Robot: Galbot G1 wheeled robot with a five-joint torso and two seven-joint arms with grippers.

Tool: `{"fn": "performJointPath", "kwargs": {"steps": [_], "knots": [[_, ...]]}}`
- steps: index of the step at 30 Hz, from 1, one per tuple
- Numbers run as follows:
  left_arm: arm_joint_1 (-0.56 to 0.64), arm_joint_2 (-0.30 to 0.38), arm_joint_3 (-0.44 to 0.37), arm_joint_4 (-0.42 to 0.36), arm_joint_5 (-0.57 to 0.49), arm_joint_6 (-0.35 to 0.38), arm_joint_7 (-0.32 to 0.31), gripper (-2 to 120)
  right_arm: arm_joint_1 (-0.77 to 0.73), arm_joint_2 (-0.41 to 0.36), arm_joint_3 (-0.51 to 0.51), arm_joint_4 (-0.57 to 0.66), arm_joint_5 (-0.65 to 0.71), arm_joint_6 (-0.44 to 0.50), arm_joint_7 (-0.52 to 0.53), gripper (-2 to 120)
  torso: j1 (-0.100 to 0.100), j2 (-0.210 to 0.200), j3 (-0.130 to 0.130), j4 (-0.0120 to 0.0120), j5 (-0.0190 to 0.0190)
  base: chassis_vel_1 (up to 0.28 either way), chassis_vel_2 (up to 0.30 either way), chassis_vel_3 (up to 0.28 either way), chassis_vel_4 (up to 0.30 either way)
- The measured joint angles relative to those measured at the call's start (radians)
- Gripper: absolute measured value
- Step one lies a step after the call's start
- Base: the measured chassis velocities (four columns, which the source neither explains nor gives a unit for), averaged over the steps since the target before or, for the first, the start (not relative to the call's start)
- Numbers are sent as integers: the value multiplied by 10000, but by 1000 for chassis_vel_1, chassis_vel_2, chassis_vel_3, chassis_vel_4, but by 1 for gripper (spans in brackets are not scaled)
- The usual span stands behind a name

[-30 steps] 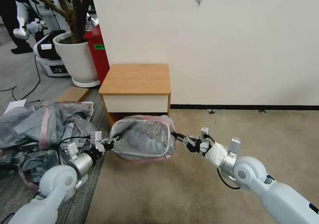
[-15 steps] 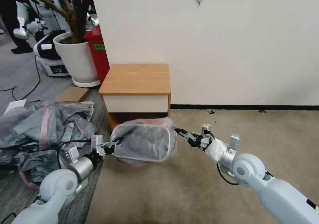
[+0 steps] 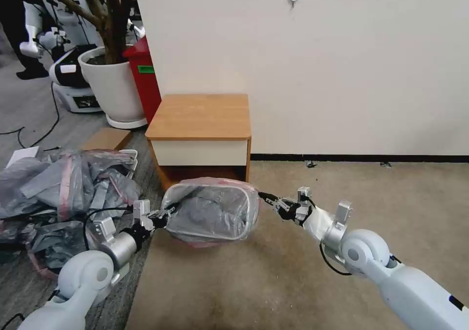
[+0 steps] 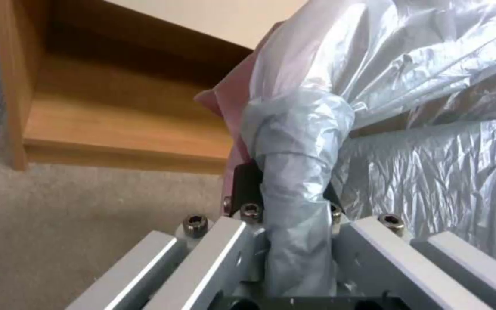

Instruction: Pick up the garbage bag from the table and place it over the trash can.

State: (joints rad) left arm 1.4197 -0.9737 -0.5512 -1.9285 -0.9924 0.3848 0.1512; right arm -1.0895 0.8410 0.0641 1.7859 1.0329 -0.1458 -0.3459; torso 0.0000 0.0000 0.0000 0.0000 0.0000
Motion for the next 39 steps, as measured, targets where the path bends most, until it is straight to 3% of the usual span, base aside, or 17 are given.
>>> {"fn": "performJointPath", "kwargs": {"steps": [2, 6, 11, 19, 22, 24, 25, 28, 29, 33, 39], "knots": [[-32, 5, -35, -38, -122, -13, -30, 2, -74, 24, -23, -8, -367, 42, 0, 0, 0, 0, 0, 0, 0, 0, 0, 0, 0], [-21, 29, -58, -107, -290, -17, -58, 2, -105, 53, -27, -87, -763, 99, 12, 4, 0, 0, 0, 0, 0, 0, 0, 0, 0], [41, 15, -62, -179, -373, -17, -78, 2, -74, 131, -7, -263, -1451, 231, 133, 0, 0, 0, 0, 1, 1, 0, 0, 0, 0], [-121, 49, -198, 89, -433, -34, -125, 2, -424, -18, 456, -260, -1260, 297, 247, 4, 0, 0, 0, 0, -1, 0, 0, 0, 0], [-242, 194, -245, 193, -546, -65, -32, 2, -536, -165, 635, -321, -471, 297, -317, 11, 0, 0, 0, -1, -1, 0, 0, 0, 0], [-380, 358, -285, 358, -668, -221, 294, 2, -581, -279, 856, -588, 409, 271, -1668, 23, 0, 1, 0, -1, -1, 0, 0, 0, 0], [-380, 358, -285, 358, -668, -221, 294, 2, -581, -279, 856, -588, 409, 271, -1668, 23, 0, 1, 0, -1, -1, 0, 0, 0, 0], [-398, 612, -402, 580, -889, -549, 1192, 2, -563, -341, 1116, -1191, 865, -37, -4172, 36, 0, 0, 0, -2, 1, 0, 0, 0, 0], [-398, 612, -402, 580, -889, -549, 1192, 2, -563, -341, 1116, -1191, 865, -37, -4172, 36, 0, 0, 0, -2, 1, 0, 0, 0, 0], [-148, 807, -645, 932, -889, -1040, 2789, 2, -292, -202, 1026, -1542, 914, -158, -4970, 56, 0, 1, 0, 1, 1, 0, 0, 0, 0], [11, 796, -702, 985, -874, -1243, 3016, 2, -84, -45, 867, -1562, 903, -275, -5300, 75, 0, 0, 0, 1, 0, 0, 0, 0, 0]]}}
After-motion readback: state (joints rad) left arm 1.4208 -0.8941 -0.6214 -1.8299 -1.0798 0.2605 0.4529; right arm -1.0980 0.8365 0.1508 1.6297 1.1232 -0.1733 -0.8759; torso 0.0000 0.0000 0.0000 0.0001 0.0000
